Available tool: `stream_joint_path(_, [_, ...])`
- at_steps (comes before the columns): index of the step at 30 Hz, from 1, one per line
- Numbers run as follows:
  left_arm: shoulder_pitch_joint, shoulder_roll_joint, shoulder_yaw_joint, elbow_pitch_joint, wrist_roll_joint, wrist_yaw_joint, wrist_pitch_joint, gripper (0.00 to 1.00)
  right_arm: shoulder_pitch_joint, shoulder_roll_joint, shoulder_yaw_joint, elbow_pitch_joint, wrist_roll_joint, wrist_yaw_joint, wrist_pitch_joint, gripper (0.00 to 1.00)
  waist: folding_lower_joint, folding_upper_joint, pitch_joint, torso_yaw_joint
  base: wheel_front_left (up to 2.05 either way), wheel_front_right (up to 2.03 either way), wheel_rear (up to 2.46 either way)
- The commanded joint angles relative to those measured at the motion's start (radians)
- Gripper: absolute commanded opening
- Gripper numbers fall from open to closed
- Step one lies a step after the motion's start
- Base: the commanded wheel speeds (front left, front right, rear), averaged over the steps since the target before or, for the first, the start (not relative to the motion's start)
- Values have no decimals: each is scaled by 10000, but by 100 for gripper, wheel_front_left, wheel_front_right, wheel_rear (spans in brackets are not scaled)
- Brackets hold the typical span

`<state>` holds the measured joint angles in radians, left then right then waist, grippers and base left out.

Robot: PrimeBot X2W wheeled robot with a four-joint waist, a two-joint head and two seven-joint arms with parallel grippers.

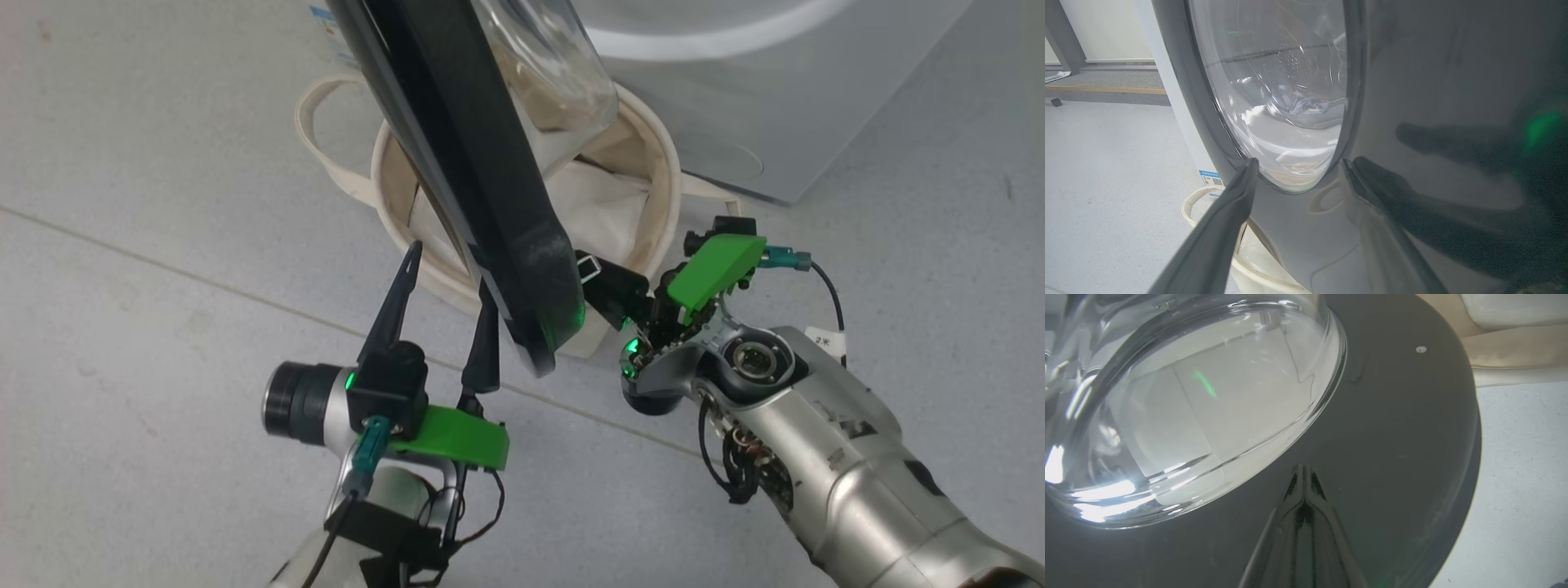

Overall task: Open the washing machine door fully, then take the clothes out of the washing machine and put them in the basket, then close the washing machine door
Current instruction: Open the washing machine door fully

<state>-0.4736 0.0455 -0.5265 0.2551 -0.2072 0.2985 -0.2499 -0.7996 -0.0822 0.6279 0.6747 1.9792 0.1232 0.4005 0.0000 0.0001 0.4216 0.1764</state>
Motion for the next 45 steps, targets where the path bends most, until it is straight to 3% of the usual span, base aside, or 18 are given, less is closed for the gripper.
stream_joint_path(1, [116, 47, 309, -269, -64, -10, -118, 100, 204, 318, 219, -344, 155, 75, -129, 0, 0, -1, -157, 13, 0, 0, 0])
stream_joint_path(11, [639, 47, 745, -63, 0, -235, -118, 100, 604, 16, 329, -632, -80, 75, -800, 0, 0, -1, -1106, -244, 0, 0, 0])
stream_joint_path(19, [1165, 47, 905, 157, 33, -392, -118, 100, 1522, -926, 393, -1677, -1561, 75, -2095, 0, 0, -1, -2259, -568, 0, 0, 0])
stream_joint_path(23, [1516, 47, 945, 284, 3, -465, -118, 100, 2026, -1732, 666, -2543, -3350, 75, -3560, 0, 0, -1, -2890, -731, 0, 0, 0])
stream_joint_path(28, [1911, 47, 1033, 377, -1, -543, -118, 100, 2659, -2866, 1419, -3260, -6579, 75, -5942, 0, 0, -1, -3592, -905, 0, 0, 0])
stream_joint_path(31, [2085, 47, 1080, 402, 4, -559, -118, 100, 3013, -3054, 1404, -3316, -7446, 75, -6366, 0, 0, -1, -3834, -981, 0, 0, 0])
stream_joint_path(35, [2444, 47, 1164, 435, -6, -602, -118, 100, 4068, -2948, 153, -3424, -8791, 75, -6608, 0, 0, -1, -4266, -1123, 0, 0, 0])
stream_joint_path(37, [2577, 47, 1213, 418, 8, -619, -118, 100, 4758, -2687, -939, -3746, -9704, 75, -6615, 0, 0, -1, -4344, -1201, 0, 0, 0])
stream_joint_path(38, [2651, 47, 1258, 403, 38, -652, -118, 100, 5485, -2350, -2132, -4178, -10729, 75, -6618, 0, 0, -1, -4382, -1254, 0, 0, 0])
stream_joint_path(39, [2668, 47, 1276, 390, 55, -667, -118, 100, 5848, -2156, -2732, -4437, -11297, 75, -6618, 20, 0, -1, -4396, -1270, 0, 0, 0])
stream_joint_path(40, [2682, 47, 1298, 371, 68, -680, -118, 100, 6207, -1941, -3322, -4721, -11896, 75, -6619, 77, 0, -1, -4409, -1285, 0, 0, 0])
stream_joint_path(41, [2696, 47, 1322, 346, 81, -689, -118, 100, 6552, -1690, -3891, -5034, -12494, 75, -6619, 100, 0, -1, -4411, -1302, 0, 0, 0])
stream_joint_path(45, [2750, 47, 1383, 282, 116, -741, -118, 100, 7713, -1031, -4979, -5851, -14514, 75, -6620, 100, 0, -1, -4371, -1385, 0, 0, 0])
